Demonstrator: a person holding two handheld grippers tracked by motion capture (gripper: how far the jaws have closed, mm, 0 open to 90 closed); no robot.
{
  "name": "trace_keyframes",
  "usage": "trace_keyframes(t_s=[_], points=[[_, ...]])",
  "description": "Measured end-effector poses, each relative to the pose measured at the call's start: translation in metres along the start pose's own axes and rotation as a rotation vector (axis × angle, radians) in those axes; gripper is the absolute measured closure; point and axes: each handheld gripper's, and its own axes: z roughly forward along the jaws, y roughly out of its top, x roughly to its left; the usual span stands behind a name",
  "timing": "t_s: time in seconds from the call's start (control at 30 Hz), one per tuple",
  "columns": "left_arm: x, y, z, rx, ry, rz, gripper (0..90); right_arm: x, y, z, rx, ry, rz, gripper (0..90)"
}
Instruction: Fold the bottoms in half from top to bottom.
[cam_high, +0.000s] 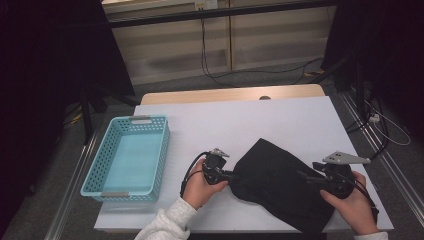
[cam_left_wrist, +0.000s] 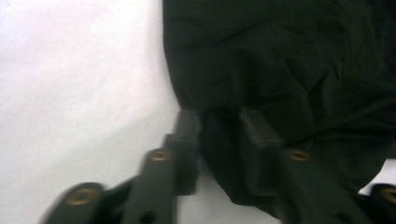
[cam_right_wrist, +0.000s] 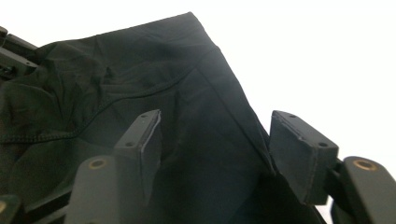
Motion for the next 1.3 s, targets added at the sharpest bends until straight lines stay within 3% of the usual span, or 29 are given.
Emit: trace_keyframes(t_s=[0.13,0.3,0.5,0.83,0.93,1.0,1.1,1.3], points=[[0.003,0.001,0.001,-0.001,-0.027,-0.035,86.5,0.001,0.0,0.001,0.001,0.002,-0.004,34.8],[0.009,0.004,-0.004,0.022,-0.041,-0.06,88.2,0.001,-0.001,0.001,0.0,0.004,-0.001,34.2],[0.026,0.008,-0.018,0.002,-0.028,-0.096,88.5,0.001,-0.002,0.001,0.001,0.008,-0.008,32.9],[0.044,0.009,-0.032,-0.003,0.011,-0.098,88.4,0.004,-0.005,0.006,0.012,0.004,-0.01,33.1],[0.048,0.008,-0.034,0.003,0.016,-0.102,88.4,0.008,-0.006,0.007,0.017,0.015,-0.009,36.8],[0.049,0.008,-0.036,0.005,0.026,-0.099,88.3,0.013,-0.007,0.009,0.031,0.038,-0.025,43.8],[0.049,0.008,-0.036,0.003,0.026,-0.09,88.2,0.018,-0.009,0.013,0.06,0.036,-0.031,44.1],[0.046,0.009,-0.036,-0.001,0.025,-0.085,88.2,0.005,-0.01,0.012,0.056,0.017,0.012,42.5]])
